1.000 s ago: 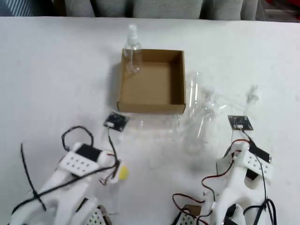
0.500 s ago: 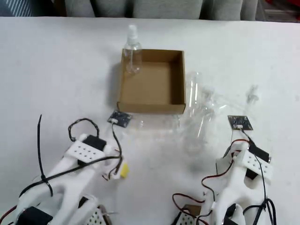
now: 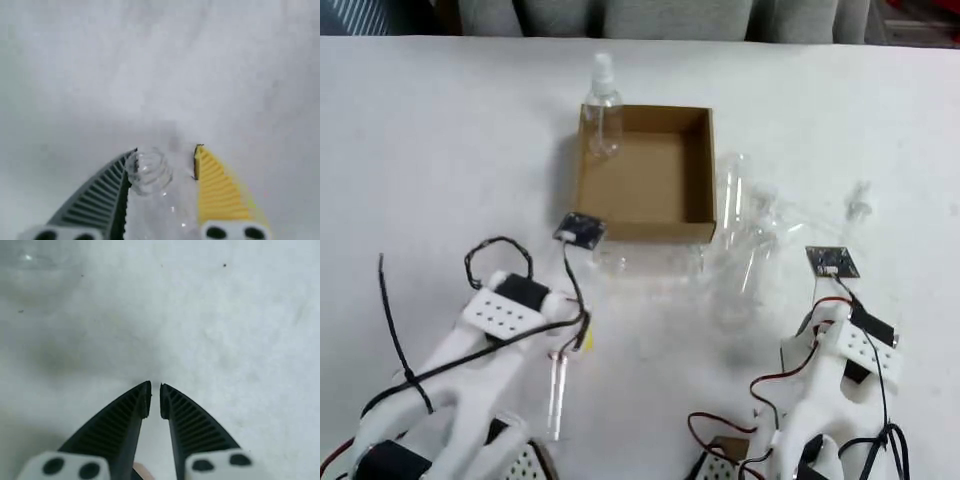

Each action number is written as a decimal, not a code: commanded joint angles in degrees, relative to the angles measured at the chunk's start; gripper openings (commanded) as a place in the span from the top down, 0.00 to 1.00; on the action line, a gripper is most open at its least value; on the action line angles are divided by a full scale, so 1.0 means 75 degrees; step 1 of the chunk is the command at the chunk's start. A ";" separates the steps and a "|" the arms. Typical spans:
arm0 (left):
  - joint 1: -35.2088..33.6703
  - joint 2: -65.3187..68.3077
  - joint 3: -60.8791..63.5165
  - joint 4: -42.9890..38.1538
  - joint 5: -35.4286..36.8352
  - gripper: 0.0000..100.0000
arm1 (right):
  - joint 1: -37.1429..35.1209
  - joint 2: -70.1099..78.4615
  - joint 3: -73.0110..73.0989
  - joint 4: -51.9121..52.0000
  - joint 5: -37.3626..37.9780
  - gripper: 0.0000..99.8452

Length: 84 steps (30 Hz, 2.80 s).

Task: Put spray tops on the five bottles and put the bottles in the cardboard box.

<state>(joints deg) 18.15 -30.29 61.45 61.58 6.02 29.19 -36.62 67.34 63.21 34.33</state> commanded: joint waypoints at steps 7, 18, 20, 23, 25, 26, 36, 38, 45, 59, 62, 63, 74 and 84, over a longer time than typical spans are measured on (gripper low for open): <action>-0.0100 0.0744 -0.0750 -0.1395 -0.0105 0.98 | -0.0041 0.0018 -0.0059 -0.0076 0.0082 0.98; -0.0627 0.1635 -0.1301 -0.1442 -0.0047 0.52 | -0.0041 0.0018 -0.0059 -0.0076 0.0082 0.98; -0.0756 0.1588 -0.1289 -0.1325 -0.0035 0.45 | -0.0041 0.0018 -0.0059 -0.0076 0.0082 0.98; -0.0756 0.1588 -0.1254 -0.1149 0.0316 0.38 | -0.0053 0.0018 -0.0059 -0.0076 0.0082 0.98; -0.0756 0.1588 -0.1254 -0.0961 0.0703 0.35 | -0.0053 0.0018 -0.0059 -0.0076 0.0082 0.98; -0.0756 0.1588 -0.1266 -0.0821 0.0832 0.34 | -0.0053 0.0018 -0.0059 -0.0076 0.0082 0.98; -0.0709 0.1577 -0.1313 0.0035 0.0973 0.31 | -0.0053 0.0018 -0.0059 -0.0076 0.0082 0.98; -0.0498 0.1577 -0.1278 0.0141 0.0973 0.31 | -0.0053 0.0018 -0.0059 -0.0076 0.0082 0.98; -0.0217 0.1577 -0.1336 0.0680 0.0973 0.31 | -0.0053 0.0018 -0.0059 -0.0076 0.0082 0.98; -0.0111 0.0639 -0.1536 0.1735 0.0973 0.32 | -0.0053 0.0018 -0.0059 -0.0076 0.0082 0.98; -0.0100 0.0158 -0.1547 0.1946 0.0973 0.46 | -0.0053 0.0018 -0.0059 -0.0076 0.0082 0.98; -0.0100 0.0053 -0.1559 0.1840 0.0914 0.55 | -0.0053 0.0018 -0.0059 -0.0076 0.0082 0.98; -0.0029 -0.0229 -0.1465 0.1336 -0.0750 0.95 | -0.0053 0.0018 -0.0059 -0.0076 0.0082 0.98; 0.0275 -0.0264 -0.1313 0.0914 -0.0094 0.98 | -0.0053 0.0018 -0.0059 -0.0076 0.0082 0.98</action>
<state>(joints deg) 20.09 -31.43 52.04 71.08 1.27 29.19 -36.62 67.34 63.21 34.33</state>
